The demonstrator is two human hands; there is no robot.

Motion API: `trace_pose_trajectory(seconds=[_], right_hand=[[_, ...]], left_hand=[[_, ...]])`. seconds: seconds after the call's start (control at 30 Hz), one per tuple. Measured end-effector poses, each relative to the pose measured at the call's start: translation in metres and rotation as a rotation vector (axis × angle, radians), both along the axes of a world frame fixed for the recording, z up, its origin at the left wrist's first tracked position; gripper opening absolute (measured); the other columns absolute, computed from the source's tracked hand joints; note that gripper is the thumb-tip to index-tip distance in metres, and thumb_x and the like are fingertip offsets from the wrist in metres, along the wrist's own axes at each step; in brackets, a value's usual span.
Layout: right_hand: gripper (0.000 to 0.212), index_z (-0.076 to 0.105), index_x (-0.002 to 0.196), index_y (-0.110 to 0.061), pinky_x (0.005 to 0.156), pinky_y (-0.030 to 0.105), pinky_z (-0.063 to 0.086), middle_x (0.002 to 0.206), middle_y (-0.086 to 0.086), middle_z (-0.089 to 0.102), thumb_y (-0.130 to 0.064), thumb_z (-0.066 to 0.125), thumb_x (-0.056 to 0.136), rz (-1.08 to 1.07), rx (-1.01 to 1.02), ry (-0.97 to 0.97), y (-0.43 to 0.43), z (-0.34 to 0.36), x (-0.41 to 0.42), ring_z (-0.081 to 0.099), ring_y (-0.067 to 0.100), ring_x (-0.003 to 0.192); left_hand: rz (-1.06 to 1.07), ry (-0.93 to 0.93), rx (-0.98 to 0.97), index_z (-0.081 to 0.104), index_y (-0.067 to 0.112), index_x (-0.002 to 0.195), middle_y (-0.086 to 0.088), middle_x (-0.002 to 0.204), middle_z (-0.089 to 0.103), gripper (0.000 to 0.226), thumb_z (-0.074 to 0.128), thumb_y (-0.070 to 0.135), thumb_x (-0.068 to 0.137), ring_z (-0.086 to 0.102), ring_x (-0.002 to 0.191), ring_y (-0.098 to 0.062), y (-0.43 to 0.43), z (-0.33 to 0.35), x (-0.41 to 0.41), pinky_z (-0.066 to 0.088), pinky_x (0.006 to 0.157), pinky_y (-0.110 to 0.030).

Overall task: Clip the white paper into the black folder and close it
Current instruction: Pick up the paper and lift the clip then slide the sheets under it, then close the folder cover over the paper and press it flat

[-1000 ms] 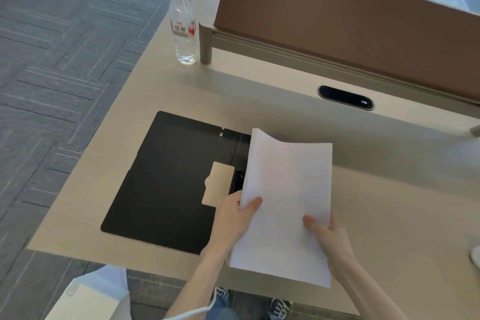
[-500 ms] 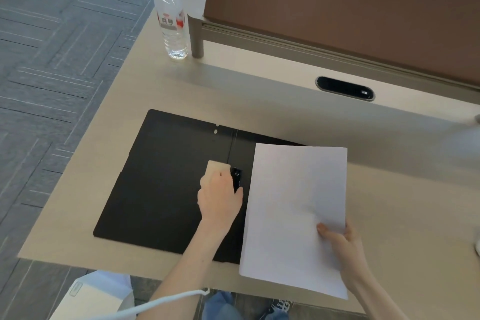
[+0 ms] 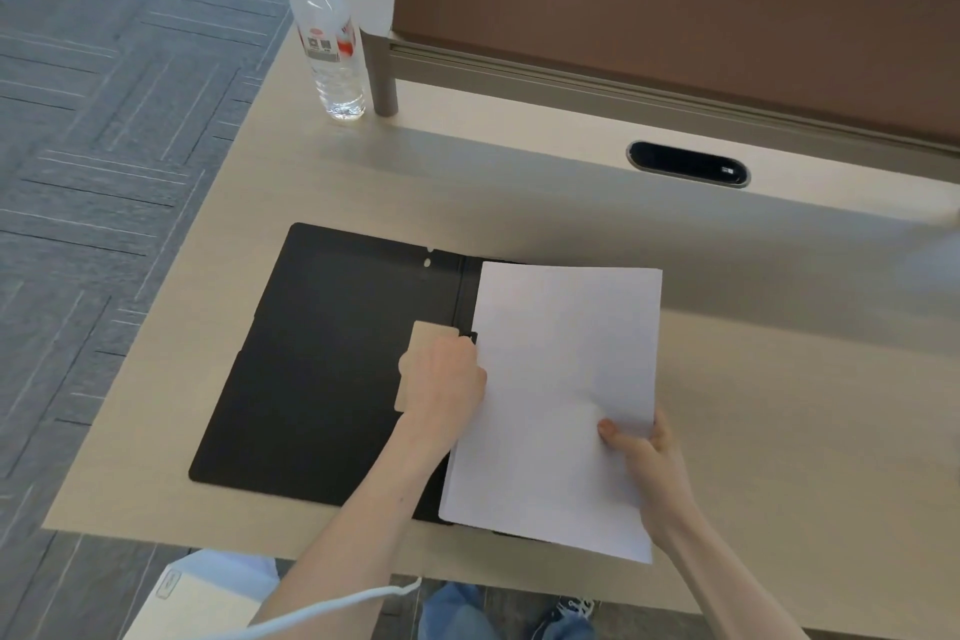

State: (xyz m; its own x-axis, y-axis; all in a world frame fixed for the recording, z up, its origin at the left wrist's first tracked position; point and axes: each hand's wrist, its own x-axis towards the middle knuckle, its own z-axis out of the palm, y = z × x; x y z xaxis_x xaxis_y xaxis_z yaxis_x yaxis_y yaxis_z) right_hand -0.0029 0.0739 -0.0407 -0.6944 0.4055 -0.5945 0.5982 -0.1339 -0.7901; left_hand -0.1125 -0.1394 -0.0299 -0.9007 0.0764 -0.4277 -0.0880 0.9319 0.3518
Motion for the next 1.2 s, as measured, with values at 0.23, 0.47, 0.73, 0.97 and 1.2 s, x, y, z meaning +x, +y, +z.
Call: trace_pose_trajectory(seconds=[0.23, 0.47, 0.73, 0.97, 1.2], right_hand=[[0.041, 0.062, 0.121, -0.024, 0.079, 0.044, 0.060, 0.108, 0.003, 0.076, -0.003, 0.068, 0.087, 0.053, 0.055, -0.005, -0.002, -0.002, -0.012, 0.073, 0.025, 0.092], [0.046, 0.053, 0.130, -0.021, 0.072, 0.030, 0.057, 0.116, 0.001, 0.073, -0.005, 0.066, 0.090, 0.113, 0.087, -0.012, -0.003, -0.008, -0.008, 0.072, 0.017, 0.095], [0.060, 0.038, 0.142, -0.019, 0.080, 0.038, 0.054, 0.131, 0.006, 0.062, -0.020, 0.067, 0.090, 0.283, 0.337, -0.115, -0.006, -0.004, -0.007, 0.064, 0.023, 0.104], [0.089, 0.015, 0.156, -0.037, 0.102, 0.044, 0.045, 0.164, -0.003, 0.014, -0.043, 0.068, 0.085, 0.764, 0.969, -0.047, -0.011, 0.006, 0.027, 0.029, 0.023, 0.143], [0.073, 0.016, 0.156, -0.037, 0.115, 0.036, 0.030, 0.167, -0.009, 0.003, -0.053, 0.050, 0.094, 0.895, 0.925, -0.111, -0.012, -0.010, 0.035, 0.007, 0.017, 0.153]], left_hand=[[-0.012, 0.023, -0.029, 0.026, 0.020, 0.059, 0.004, 0.062, 0.030, 0.045, 0.056, 0.009, 0.091, 0.059, 0.068, -0.024, 0.003, 0.003, 0.005, 0.055, 0.070, -0.038], [-0.089, 0.033, -0.145, 0.038, 0.015, 0.069, 0.005, 0.062, 0.027, 0.031, 0.053, 0.013, 0.095, 0.031, 0.051, -0.012, 0.006, 0.003, 0.008, 0.034, 0.058, -0.030], [0.011, 0.134, -0.094, 0.045, 0.018, 0.078, 0.000, 0.077, 0.052, 0.026, 0.061, 0.025, 0.097, 0.062, 0.077, -0.023, 0.005, -0.003, 0.016, 0.053, 0.078, -0.037], [0.399, 0.188, -0.041, 0.062, 0.020, 0.125, -0.008, 0.112, 0.068, 0.050, 0.066, 0.052, 0.087, 0.065, 0.103, -0.031, -0.092, 0.004, 0.034, 0.057, 0.077, -0.045], [0.676, -0.024, -0.262, 0.053, 0.000, 0.124, -0.026, 0.126, 0.052, 0.084, 0.072, 0.065, 0.075, 0.049, 0.117, -0.043, -0.199, -0.017, 0.059, 0.047, 0.081, -0.049]])
